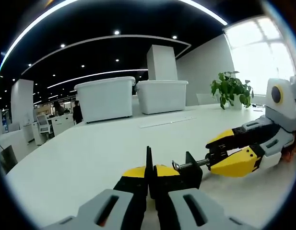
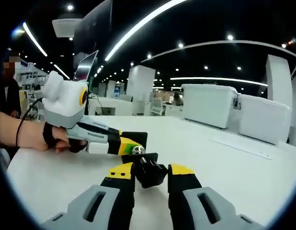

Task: Clamp the fixed fixture on the desktop, loosen the retaining clip, secure it to the edge of the desk, and tighten the retaining clip.

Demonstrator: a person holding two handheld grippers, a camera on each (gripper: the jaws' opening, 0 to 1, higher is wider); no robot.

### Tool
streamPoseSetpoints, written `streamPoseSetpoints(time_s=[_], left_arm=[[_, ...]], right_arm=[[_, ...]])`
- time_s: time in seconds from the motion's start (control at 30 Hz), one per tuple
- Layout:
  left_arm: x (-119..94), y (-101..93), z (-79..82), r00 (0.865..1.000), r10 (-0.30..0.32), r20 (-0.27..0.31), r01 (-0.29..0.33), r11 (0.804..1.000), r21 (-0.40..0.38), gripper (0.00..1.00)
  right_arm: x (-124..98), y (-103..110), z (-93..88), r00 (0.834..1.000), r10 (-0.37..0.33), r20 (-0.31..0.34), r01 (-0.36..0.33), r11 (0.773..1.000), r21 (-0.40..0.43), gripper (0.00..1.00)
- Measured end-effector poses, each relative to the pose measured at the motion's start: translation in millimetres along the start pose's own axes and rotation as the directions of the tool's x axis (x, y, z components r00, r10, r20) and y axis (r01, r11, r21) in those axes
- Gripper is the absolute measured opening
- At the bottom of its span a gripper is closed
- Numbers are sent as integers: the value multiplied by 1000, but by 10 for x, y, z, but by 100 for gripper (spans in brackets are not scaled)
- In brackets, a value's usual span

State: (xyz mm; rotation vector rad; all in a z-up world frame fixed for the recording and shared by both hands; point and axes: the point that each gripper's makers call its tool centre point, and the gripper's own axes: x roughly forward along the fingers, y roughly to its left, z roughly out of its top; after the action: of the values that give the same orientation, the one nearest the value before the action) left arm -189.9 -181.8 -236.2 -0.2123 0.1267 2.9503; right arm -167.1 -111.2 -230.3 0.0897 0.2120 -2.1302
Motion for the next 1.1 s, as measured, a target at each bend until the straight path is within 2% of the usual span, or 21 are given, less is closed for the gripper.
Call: streamPoseSetpoints(time_s=[0.17, 0.27, 0.33, 0.4, 0.43, 0.53, 0.7, 0.8, 0.97, 1.1], left_arm=[[-2, 0, 1, 1000, 0, 0, 0, 1000, 0, 5], [-5, 2, 2, 1000, 0, 0, 0, 1000, 1, 5], [-5, 3, 3, 1000, 0, 0, 0, 1000, 1, 5], [-4, -4, 1, 1000, -3, -1, 3, 1000, 2, 5], [-3, -5, -1, 1000, -3, -3, 3, 1000, 3, 5], [2, -5, -1, 1000, -3, -3, 3, 1000, 4, 5], [4, -5, -3, 1000, -3, -4, 3, 1000, 5, 5], [5, -7, -5, 1000, -3, -6, 3, 1000, 2, 5], [6, -5, -8, 1000, -1, -6, 1, 1000, 3, 5], [3, -1, -10, 1000, 2, -7, -2, 1000, 4, 5]], right_arm=[[2, 49, -37, 998, 63, -4, -62, 989, 137, 33], [-3, -31, 10, 999, 45, 21, -48, 979, 198, 32], [9, -85, -19, 1000, 30, 6, -31, 974, 225, 29], [18, -13, -14, 996, 83, 15, -84, 961, 265, 23], [12, -62, -18, 998, 65, 9, -65, 962, 265, 23], [-12, -38, -18, 998, 68, 12, -69, 958, 279, 23], [-43, -3, -21, 998, 68, 13, -69, 963, 261, 23], [-51, 20, -17, 998, 64, 14, -66, 973, 220, 22], [-56, 44, -2, 999, 42, 14, -43, 995, 87, 22], [-55, 76, 4, 1000, 27, 13, -27, 1000, 10, 23]])
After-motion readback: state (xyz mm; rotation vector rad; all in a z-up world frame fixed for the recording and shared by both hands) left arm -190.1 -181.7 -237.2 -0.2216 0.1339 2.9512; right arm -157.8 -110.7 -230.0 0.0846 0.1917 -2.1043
